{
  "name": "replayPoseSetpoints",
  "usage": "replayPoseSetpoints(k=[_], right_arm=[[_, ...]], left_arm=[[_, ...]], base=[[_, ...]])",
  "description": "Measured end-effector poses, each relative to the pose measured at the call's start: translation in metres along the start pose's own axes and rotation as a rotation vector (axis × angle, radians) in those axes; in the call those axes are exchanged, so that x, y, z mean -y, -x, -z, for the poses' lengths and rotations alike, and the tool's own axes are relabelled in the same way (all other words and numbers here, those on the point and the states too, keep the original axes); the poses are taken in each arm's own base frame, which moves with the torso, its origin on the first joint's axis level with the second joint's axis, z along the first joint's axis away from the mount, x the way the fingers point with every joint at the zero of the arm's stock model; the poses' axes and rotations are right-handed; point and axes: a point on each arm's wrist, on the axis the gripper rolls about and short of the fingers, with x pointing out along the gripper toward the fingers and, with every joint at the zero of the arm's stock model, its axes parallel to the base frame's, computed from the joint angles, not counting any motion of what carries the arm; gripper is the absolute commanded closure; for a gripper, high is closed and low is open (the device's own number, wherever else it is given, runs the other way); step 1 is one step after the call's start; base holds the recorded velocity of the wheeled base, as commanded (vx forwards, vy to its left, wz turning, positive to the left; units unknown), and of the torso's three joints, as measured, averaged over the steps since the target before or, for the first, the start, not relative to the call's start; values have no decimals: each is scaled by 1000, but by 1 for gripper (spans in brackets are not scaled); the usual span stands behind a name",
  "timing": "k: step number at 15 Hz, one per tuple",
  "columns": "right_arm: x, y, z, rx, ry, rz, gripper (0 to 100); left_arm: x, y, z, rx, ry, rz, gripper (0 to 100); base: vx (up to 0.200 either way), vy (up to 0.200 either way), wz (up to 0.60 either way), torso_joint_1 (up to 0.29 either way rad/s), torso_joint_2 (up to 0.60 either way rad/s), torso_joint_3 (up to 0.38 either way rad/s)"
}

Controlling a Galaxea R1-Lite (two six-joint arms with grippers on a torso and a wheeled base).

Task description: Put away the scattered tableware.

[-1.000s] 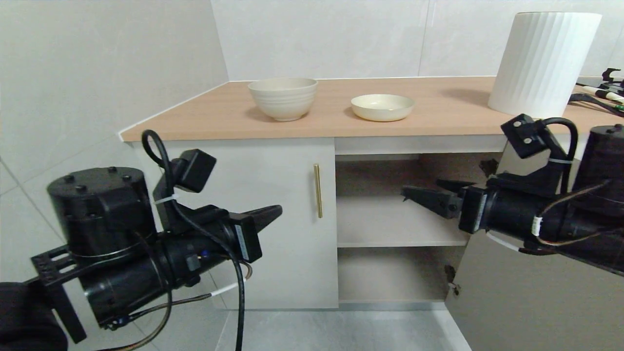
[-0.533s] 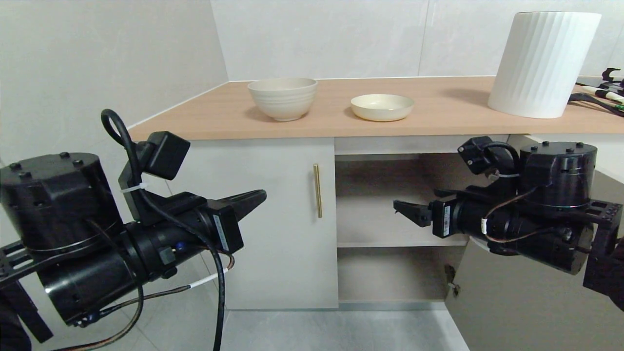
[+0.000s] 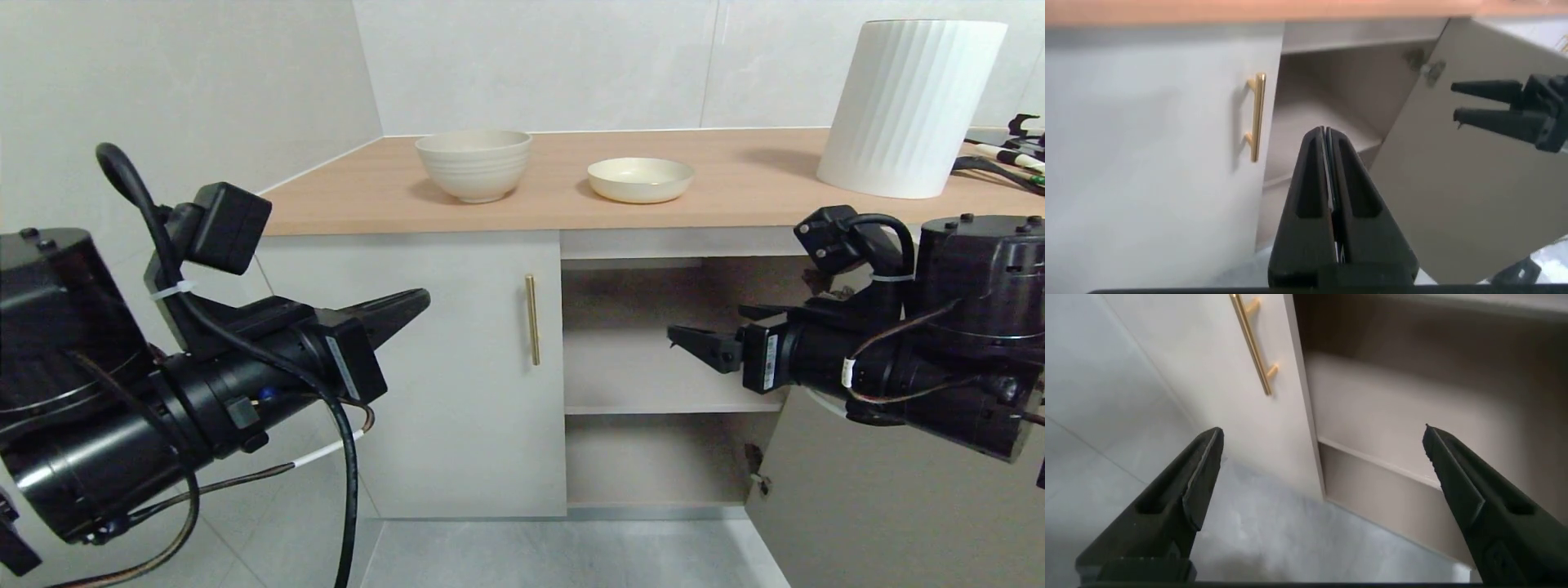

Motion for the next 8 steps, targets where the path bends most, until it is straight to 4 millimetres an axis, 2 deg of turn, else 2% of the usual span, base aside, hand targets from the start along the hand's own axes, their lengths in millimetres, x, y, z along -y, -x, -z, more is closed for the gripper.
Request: replayPoseSetpoints(k=[1,4,8], right_arm=[[0,1,-1,6,-1,-1,0],[-1,5,-5,21,-1,-4,0],[-1,7,-5,24,-1,-7,0]], left_arm=[[1,2,-2,7,-1,2,100],[2,11,-5,-52,3,-10,100],[5,19,-16,-19,1,-2,100]], base=[[0,0,0,0,0,0],[200,0,0,-4,1,-1],[200,0,0,4,5,2]])
